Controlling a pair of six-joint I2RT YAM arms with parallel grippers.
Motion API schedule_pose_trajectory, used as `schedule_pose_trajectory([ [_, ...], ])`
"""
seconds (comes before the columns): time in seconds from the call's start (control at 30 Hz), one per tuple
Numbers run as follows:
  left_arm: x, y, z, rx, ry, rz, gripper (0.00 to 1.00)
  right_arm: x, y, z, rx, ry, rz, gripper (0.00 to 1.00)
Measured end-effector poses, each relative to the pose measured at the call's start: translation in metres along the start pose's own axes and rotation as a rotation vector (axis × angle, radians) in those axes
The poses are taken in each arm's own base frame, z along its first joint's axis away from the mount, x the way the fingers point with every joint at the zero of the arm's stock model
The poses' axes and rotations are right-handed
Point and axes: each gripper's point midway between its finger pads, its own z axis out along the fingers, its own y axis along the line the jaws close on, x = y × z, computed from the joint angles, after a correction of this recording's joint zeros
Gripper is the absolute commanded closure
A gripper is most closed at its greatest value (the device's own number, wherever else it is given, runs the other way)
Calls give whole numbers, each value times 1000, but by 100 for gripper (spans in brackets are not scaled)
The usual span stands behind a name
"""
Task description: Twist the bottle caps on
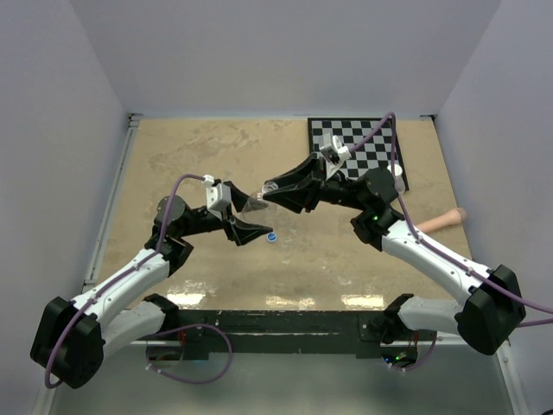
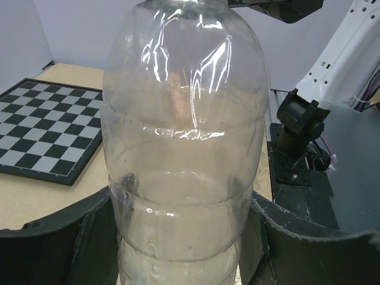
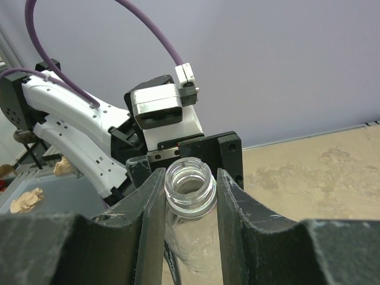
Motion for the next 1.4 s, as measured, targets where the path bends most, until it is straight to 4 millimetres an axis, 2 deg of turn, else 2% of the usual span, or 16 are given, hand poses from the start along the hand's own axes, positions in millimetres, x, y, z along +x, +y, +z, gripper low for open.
schedule_pose_trajectory([
  [0.1, 0, 0, 0, 1, 1, 0, 49, 0, 0, 0, 1, 0, 0, 100],
  [0.13, 1, 0, 0, 1, 2, 1, 54, 0, -1, 0, 1, 0, 0, 96],
  [0.2, 2, 0, 0, -1, 8, 0, 61, 2, -1, 0, 5, 5, 2, 71],
  [0.27, 5, 1, -1, -7, 19, -4, 62, 4, -3, -1, 11, 14, 3, 47],
  [0.37, 9, 6, -4, -43, 43, 0, 65, 9, -5, -3, 35, 36, 3, 27],
  [0.47, 10, 17, -7, -111, 67, 15, 66, 12, -9, -7, 78, 56, -9, 15],
  [0.53, 8, 26, -11, -175, 84, 32, 67, 12, -12, -11, 111, 69, -23, 11],
  [0.7, 5, 56, -31, -393, 136, 70, 71, 8, -27, -21, 238, 109, -72, 8],
  [0.83, 7, 77, -62, -602, 184, 87, 74, 13, -51, -31, 381, 169, -88, 8],
  [0.93, 1, 90, -91, -765, 189, 109, 74, 28, -70, -39, 469, 242, -83, 8],
  [1.03, -3, 96, -120, -913, 172, 129, 74, 56, -91, -47, 548, 346, -48, 9],
  [1.13, -4, 101, -146, -1044, 160, 144, 76, 99, -110, -59, 612, 475, 11, 9],
  [1.27, -8, 103, -163, -1127, 136, 162, 78, 168, -123, -74, 667, 677, 88, 9],
  [1.4, -9, 102, -169, -1150, 124, 173, 79, 227, -123, -82, 679, 848, 124, 11],
])
